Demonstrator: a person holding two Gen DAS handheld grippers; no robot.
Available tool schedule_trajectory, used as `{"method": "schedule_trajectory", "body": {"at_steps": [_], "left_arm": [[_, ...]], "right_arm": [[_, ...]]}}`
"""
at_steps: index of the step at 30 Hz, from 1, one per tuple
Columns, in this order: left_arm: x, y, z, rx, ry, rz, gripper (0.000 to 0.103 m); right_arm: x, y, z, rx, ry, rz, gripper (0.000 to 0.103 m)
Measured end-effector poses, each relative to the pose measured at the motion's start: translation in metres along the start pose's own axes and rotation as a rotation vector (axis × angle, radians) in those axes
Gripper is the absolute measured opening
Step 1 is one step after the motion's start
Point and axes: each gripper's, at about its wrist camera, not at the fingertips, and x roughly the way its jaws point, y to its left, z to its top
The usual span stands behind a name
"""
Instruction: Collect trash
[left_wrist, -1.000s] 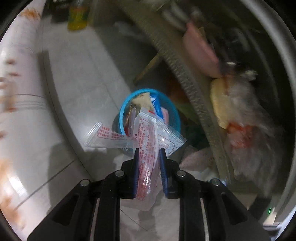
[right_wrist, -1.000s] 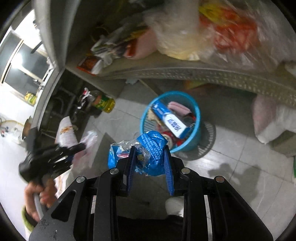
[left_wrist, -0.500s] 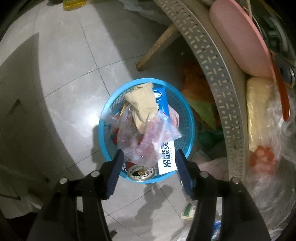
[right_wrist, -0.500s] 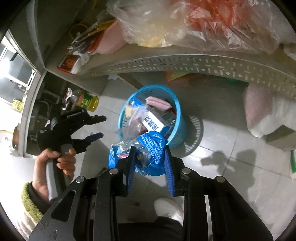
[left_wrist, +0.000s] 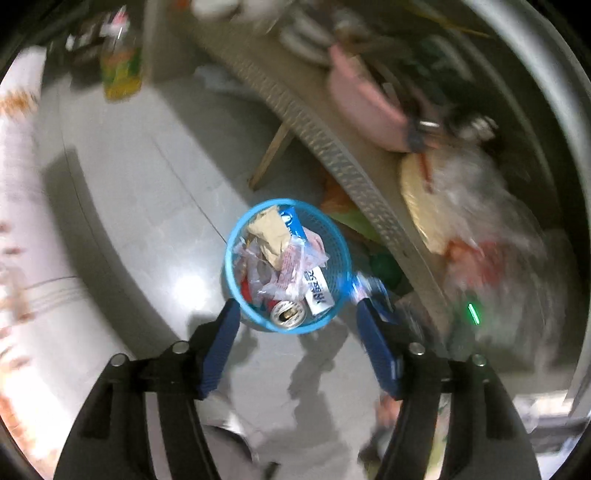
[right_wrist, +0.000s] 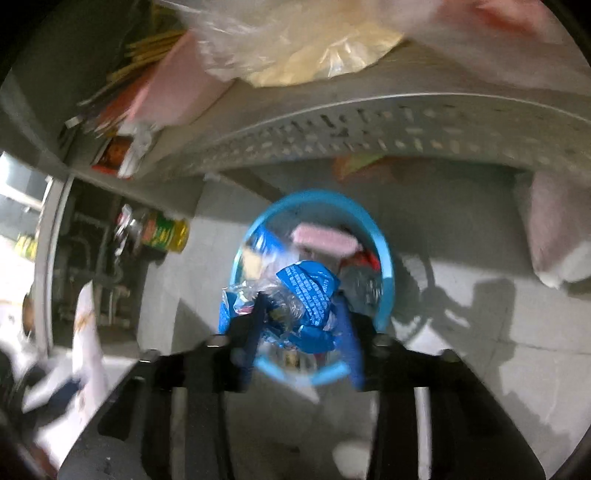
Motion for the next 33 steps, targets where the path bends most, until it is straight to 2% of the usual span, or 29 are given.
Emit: {"method": "schedule_trajectory", "body": {"at_steps": [1,3,5,9,12,14,18,20,25,29,33], "left_arm": [[-0.017,-0.001,-0.009,0.039,-0.020,0.009,0.069],[-0.043,-0.002,-0.030,0.086,-0.053,0.038,0.071],[-0.067,-0.002,-0.052,0.121,-0.092,0.047,0.074],[-0.101,-0.001,-0.093,0.141,-0.165,0.049,0.075],[-0.118,-0.002,-0.123,0.158,-0.229,0.079,0.076],[-0.131,-0.004,-0.144,0.165,-0.296,0.078,0.076],[-0.154,-0.007,-0.184,0.146,-0.428,0.073,0.087],[-0.162,-0.009,-0.198,0.134,-0.480,0.089,0.098],[-0.181,-0.012,-0.234,0.082,-0.541,0.162,0.098],[-0.195,-0.005,-0.262,-0.011,-0.566,0.248,0.098],[-0.209,0.004,-0.287,-0.091,-0.610,0.344,0.098]], "right_arm": [[0.014,-0.003,0.003,0.007,0.005,-0.013,0.062],[0.029,-0.009,0.004,0.039,0.033,-0.048,0.062],[0.032,-0.018,0.001,0.075,0.055,-0.032,0.062],[0.008,-0.023,-0.007,0.052,0.030,-0.029,0.063],[-0.023,-0.020,-0.020,0.019,0.007,-0.023,0.063],[-0.051,-0.012,-0.036,-0.028,-0.006,-0.011,0.067],[-0.108,0.019,-0.076,-0.198,-0.027,0.009,0.072],[-0.137,0.039,-0.095,-0.308,-0.053,0.012,0.078],[-0.213,0.090,-0.145,-0.596,-0.166,0.046,0.095],[-0.262,0.122,-0.186,-0.767,-0.275,0.058,0.095],[-0.291,0.141,-0.218,-0.869,-0.305,0.093,0.095]]}}
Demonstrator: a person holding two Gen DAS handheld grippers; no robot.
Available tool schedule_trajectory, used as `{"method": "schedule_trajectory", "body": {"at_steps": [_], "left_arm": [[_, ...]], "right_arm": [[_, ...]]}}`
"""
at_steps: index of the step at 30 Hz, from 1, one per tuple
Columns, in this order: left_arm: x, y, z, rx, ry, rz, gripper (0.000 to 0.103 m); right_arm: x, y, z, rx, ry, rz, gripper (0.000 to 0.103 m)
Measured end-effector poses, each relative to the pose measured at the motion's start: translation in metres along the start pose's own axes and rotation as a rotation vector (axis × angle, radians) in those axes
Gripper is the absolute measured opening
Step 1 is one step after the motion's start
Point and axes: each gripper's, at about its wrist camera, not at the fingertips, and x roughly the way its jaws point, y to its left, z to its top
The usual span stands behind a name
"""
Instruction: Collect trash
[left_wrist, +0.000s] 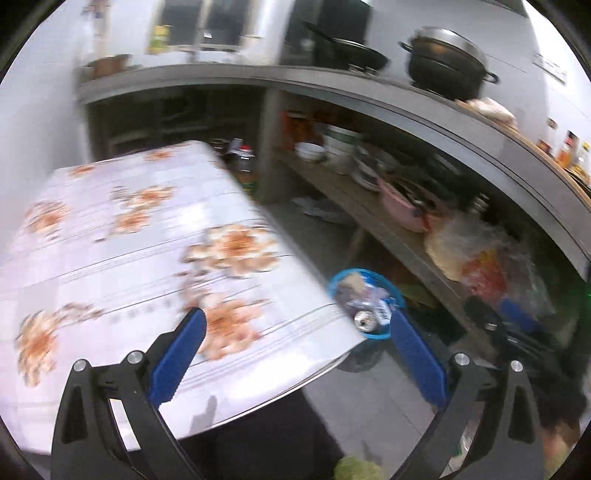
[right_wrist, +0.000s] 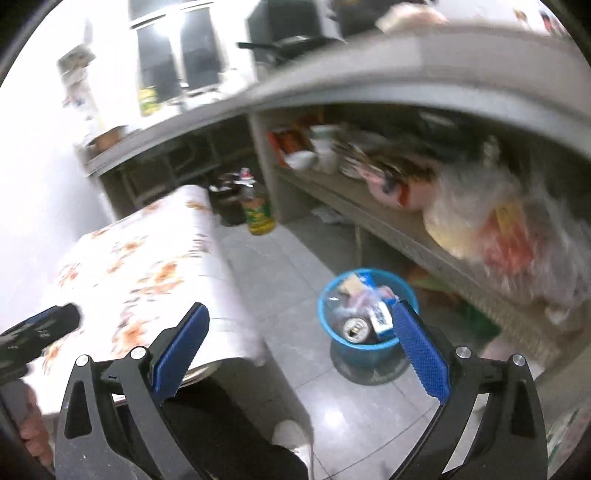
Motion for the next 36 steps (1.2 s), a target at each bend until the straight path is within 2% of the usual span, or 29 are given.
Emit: {"method": "schedule_trajectory", "body": {"at_steps": [5,8,10,11,15,17,21,26,30,36], "left_arm": [[-0.031,0.013,-0.017,0.050,-0.080,0.197,0.098],[-0.044,0.019,-0.025,0.085,-0.127,0.250,0.098],[-0.045,0.021,-0.028,0.088,-0.131,0.300,0.098],[-0.042,0.024,-0.030,0.079,-0.101,0.323,0.098],[-0.032,0.028,-0.044,0.051,0.011,0.337,0.098],[-0.031,0.031,-0.049,0.049,0.034,0.368,0.098],[-0.029,0.029,-0.050,0.041,0.049,0.396,0.098],[-0.026,0.040,-0.043,-0.036,0.063,0.410,0.098],[-0.024,0.052,-0.044,-0.124,0.085,0.417,0.098],[-0.018,0.056,-0.046,-0.125,0.117,0.449,0.098]], "right_arm": [[-0.024,0.032,-0.005,-0.087,-0.040,0.037,0.095],[-0.032,0.043,-0.011,-0.088,-0.064,0.067,0.095],[-0.030,0.046,-0.014,-0.085,-0.076,0.080,0.095],[-0.026,0.050,-0.015,-0.088,-0.063,0.072,0.095],[-0.018,0.066,-0.019,-0.157,-0.006,0.000,0.095],[-0.009,0.069,-0.024,-0.165,0.045,-0.015,0.095],[0.002,0.059,-0.031,-0.086,0.117,-0.017,0.095],[0.000,0.057,-0.031,-0.121,0.095,-0.086,0.095],[0.004,0.050,-0.030,-0.105,0.102,-0.099,0.095],[0.010,0.043,-0.033,-0.102,0.126,-0.117,0.095]]}}
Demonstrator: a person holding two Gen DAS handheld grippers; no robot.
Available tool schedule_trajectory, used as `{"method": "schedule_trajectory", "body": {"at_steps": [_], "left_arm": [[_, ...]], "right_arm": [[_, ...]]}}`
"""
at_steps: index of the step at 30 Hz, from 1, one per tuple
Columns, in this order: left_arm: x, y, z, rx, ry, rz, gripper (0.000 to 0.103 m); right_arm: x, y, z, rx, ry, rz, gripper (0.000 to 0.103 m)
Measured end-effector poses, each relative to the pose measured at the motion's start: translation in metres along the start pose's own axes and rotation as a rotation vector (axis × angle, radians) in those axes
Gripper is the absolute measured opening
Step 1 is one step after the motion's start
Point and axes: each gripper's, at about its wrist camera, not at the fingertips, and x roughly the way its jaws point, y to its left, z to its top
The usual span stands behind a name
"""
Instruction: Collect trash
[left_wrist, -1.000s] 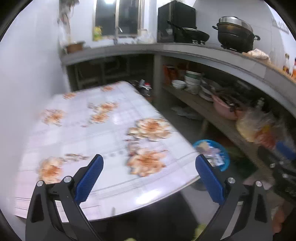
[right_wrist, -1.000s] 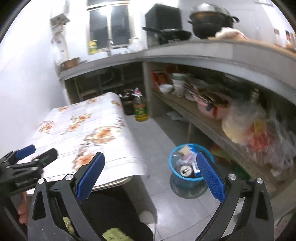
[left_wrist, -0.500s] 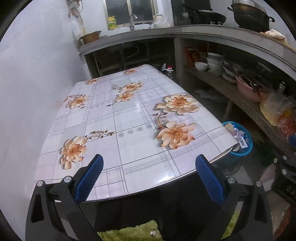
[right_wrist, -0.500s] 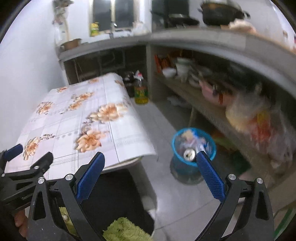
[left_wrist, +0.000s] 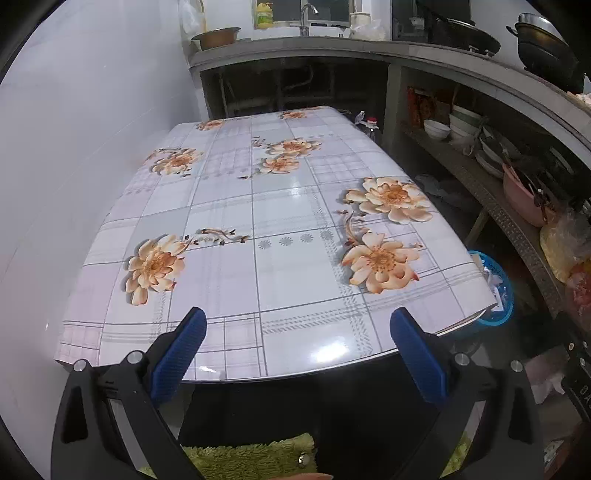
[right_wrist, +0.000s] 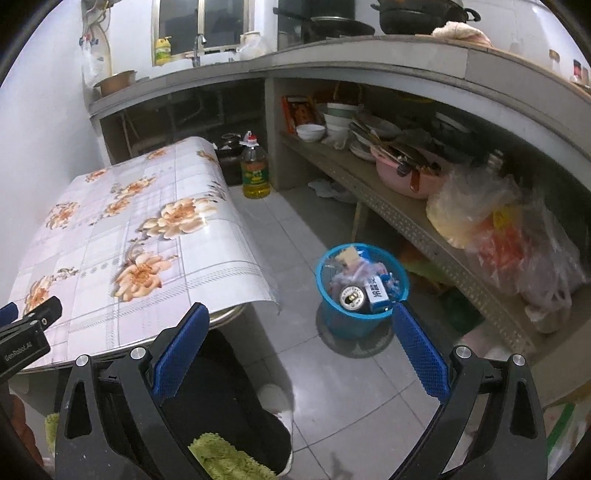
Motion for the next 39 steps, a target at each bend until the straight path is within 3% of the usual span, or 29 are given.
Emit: {"method": "schedule_trajectory", "body": {"at_steps": [39], "left_arm": [[-0.006,0.003,-0.002,-0.026,0.004,0.016,0.098]], "right_arm": [[-0.008,-0.011,0.003,0.032,-0.007,-0.017,0.095]]}}
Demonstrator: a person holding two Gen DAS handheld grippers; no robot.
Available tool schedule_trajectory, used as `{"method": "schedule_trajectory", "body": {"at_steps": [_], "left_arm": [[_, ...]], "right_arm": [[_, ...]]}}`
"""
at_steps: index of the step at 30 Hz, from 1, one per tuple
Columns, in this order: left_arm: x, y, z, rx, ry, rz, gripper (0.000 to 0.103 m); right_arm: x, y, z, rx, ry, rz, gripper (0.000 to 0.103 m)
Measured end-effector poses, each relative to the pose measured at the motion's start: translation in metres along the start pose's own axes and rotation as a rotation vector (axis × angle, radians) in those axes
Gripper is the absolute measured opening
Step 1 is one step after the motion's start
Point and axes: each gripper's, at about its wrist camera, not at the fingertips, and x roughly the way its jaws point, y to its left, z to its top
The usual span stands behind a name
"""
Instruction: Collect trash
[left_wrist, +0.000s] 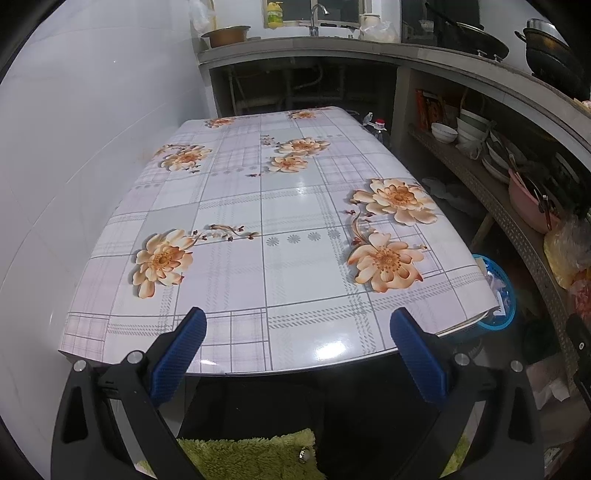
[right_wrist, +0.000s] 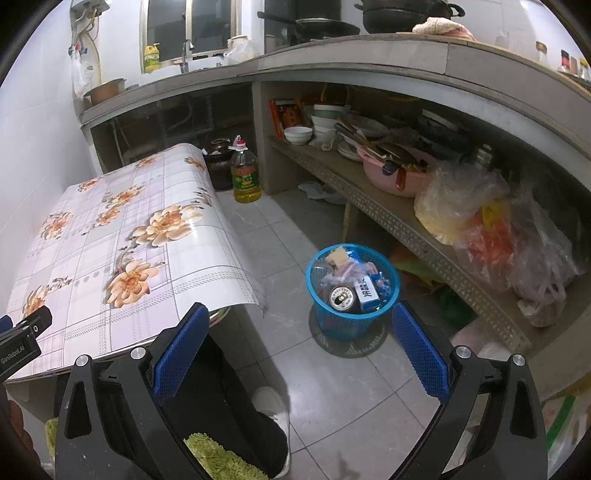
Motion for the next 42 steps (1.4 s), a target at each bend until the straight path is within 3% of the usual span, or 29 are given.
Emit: {"method": "schedule_trajectory", "body": {"at_steps": [42], "left_arm": [[0.000,-0.014,-0.001,0.035,0.015,-0.018,0.098]], "right_arm": [[-0.002,-0.005,-0.003,0.012,0.001,-0.005,0.095]]}}
